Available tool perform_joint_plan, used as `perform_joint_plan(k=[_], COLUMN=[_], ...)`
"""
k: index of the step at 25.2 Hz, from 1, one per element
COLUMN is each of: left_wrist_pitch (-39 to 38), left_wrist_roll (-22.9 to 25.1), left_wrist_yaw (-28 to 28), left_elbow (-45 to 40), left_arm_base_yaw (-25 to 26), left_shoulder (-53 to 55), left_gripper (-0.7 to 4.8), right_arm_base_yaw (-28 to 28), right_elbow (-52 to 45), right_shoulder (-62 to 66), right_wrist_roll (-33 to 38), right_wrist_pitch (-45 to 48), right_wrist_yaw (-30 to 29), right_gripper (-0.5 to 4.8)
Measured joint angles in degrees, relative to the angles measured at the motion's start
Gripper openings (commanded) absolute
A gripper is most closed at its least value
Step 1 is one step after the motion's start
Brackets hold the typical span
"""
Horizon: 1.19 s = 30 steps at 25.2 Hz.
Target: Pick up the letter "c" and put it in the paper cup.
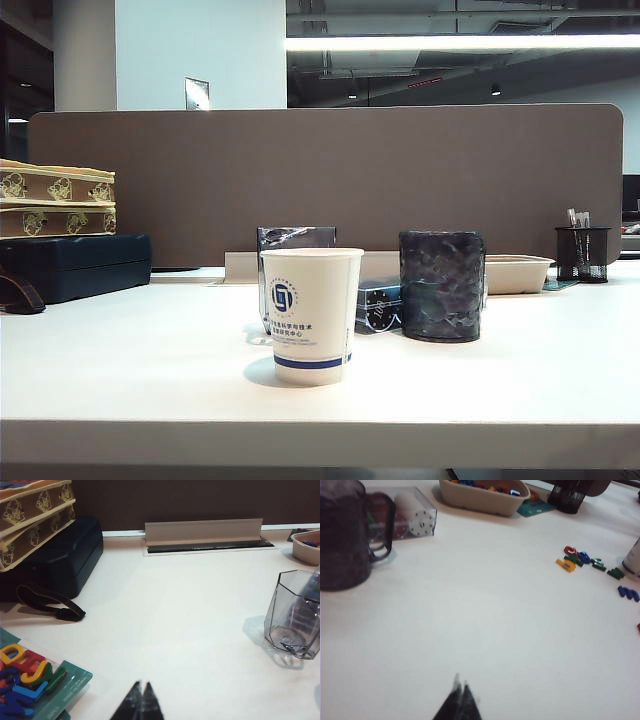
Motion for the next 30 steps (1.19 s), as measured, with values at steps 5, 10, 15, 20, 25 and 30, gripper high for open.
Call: perform_joint_plan(k=[5,10,15,20,25,30], left_wrist_pitch=[0.0,0.0,0.63,2.47,3.96,7.52], left_wrist_roll=[0.0,0.0,0.0,0.0,0.11,8.66], left_wrist_yaw=[0.0,0.0,0.0,0.0,-1.16,-3.02], left_elbow=[0.0,0.0,0.0,-0.5,-0.59,-0.59], left_arm_base_yaw=[0.0,0.0,0.0,0.0,0.0,0.0], left_shoulder=[0.0,0.0,0.0,-0.04,-0.04,-0.04], left_gripper=[-0.06,-0.06,-0.06,-0.06,-0.06,-0.06], right_arm_base_yaw=[0.0,0.0,0.0,0.0,-0.02,0.0], right_elbow=[-4.68,-6.38,-6.43,-6.43,-6.43,-6.43], right_shoulder=[-0.2,-0.17,-0.17,-0.2,-0.2,-0.2], right_wrist_roll=[-1.2,-5.44,-8.87,-10.6,-10.99,-10.6], right_wrist_pitch=[10.19,12.31,16.92,20.09,22.67,25.27], right_wrist_yaw=[0.63,0.55,-1.05,-1.33,0.72,-0.35], right_gripper=[-0.09,-0.09,-0.09,-0.09,-0.08,-0.08])
